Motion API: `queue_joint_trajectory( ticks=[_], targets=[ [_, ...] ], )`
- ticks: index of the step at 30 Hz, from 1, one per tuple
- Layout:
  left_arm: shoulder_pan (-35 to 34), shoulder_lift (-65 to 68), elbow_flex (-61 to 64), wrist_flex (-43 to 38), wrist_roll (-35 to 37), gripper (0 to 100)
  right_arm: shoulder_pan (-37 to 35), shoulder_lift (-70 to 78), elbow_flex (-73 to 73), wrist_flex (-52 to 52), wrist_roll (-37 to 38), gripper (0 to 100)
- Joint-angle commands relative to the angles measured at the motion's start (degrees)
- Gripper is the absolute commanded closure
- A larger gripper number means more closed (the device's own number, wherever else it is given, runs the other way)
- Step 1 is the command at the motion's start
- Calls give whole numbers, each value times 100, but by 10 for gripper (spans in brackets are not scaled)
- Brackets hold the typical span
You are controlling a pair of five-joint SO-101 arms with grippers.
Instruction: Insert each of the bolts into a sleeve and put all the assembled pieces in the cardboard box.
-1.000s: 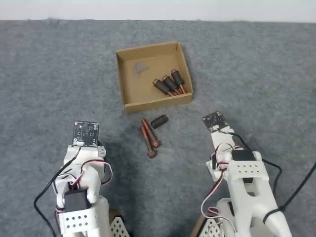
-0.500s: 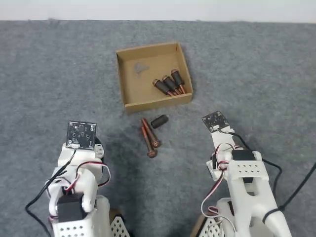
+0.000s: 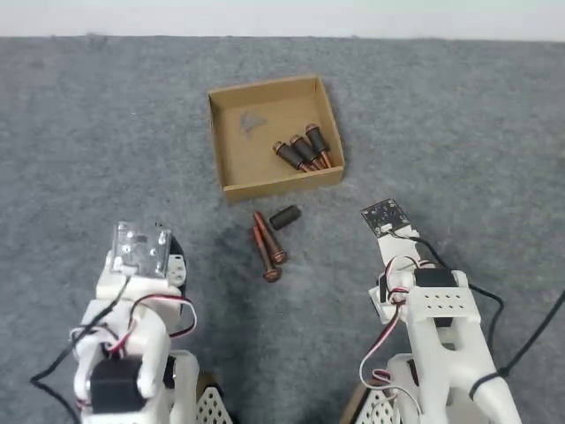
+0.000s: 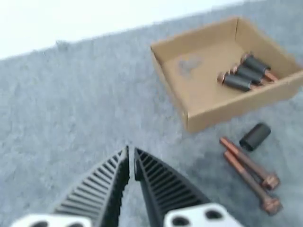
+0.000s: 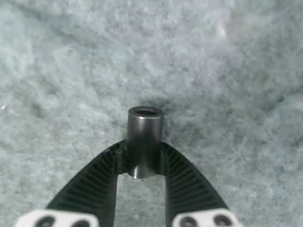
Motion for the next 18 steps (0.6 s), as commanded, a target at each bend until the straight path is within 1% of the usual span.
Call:
queue_joint_trajectory(
  ticks=[1, 4, 7, 8, 14, 18],
  targets=[
    [53, 1266, -769, 26, 18, 981, 66, -215, -26, -101, 88, 991],
    [141, 2321, -1191, 9, 18, 981, 66, -215, -26, -101, 88, 991],
    [501, 3191, -1420, 26, 44, 981, 66, -215, -26, -101, 88, 991],
    [633, 3455, -1473, 18, 167, 981, 66, -215, -26, -101, 88, 991],
    [1547, 4677, -1921, -70, 1749, 980, 66, -215, -26, -101, 88, 991],
    [2145, 5213, -1974, -712, 2734, 980, 66, -215, -18, -110, 88, 991]
  ],
)
